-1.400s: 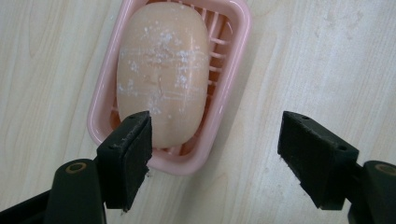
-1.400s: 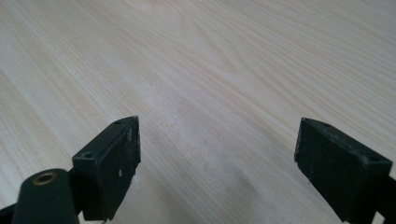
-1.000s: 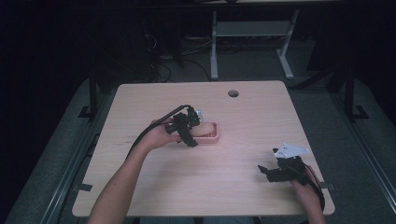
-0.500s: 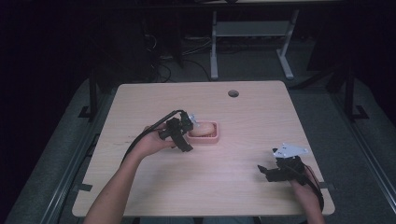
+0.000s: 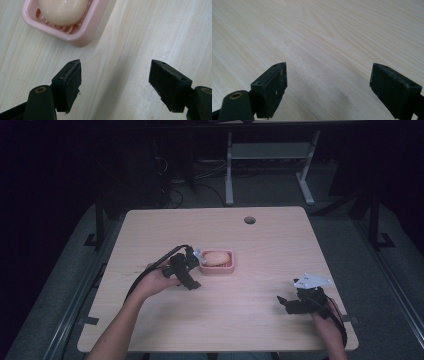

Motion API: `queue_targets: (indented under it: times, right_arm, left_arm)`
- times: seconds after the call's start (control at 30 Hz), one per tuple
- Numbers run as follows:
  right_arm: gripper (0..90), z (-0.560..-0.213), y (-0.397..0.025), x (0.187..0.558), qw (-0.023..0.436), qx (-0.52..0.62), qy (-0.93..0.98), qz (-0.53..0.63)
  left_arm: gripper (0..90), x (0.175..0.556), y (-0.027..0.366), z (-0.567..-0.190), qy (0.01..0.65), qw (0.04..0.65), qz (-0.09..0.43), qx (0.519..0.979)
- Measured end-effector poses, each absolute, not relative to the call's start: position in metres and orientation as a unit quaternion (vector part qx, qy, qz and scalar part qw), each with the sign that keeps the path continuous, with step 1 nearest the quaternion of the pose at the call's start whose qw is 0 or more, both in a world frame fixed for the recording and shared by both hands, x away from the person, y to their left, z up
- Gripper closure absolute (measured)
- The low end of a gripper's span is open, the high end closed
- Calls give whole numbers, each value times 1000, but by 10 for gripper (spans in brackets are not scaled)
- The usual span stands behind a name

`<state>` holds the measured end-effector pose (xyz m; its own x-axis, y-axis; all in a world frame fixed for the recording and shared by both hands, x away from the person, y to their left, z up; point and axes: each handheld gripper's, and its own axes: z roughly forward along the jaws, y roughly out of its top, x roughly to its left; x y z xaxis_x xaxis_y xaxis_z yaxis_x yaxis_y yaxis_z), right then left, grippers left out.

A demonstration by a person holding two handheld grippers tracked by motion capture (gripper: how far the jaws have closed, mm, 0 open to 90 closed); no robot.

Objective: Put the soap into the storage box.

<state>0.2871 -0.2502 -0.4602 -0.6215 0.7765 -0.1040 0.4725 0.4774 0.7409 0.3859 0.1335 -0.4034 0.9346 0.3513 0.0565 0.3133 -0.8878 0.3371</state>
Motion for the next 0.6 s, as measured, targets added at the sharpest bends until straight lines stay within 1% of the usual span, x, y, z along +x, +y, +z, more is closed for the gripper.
queue_targets:
  times: [0.6]
  right_arm:
    - [138,-462,-249,288,220,386,828,342]
  left_arm:
    - [258,364,143,-407,170,176,60,968]
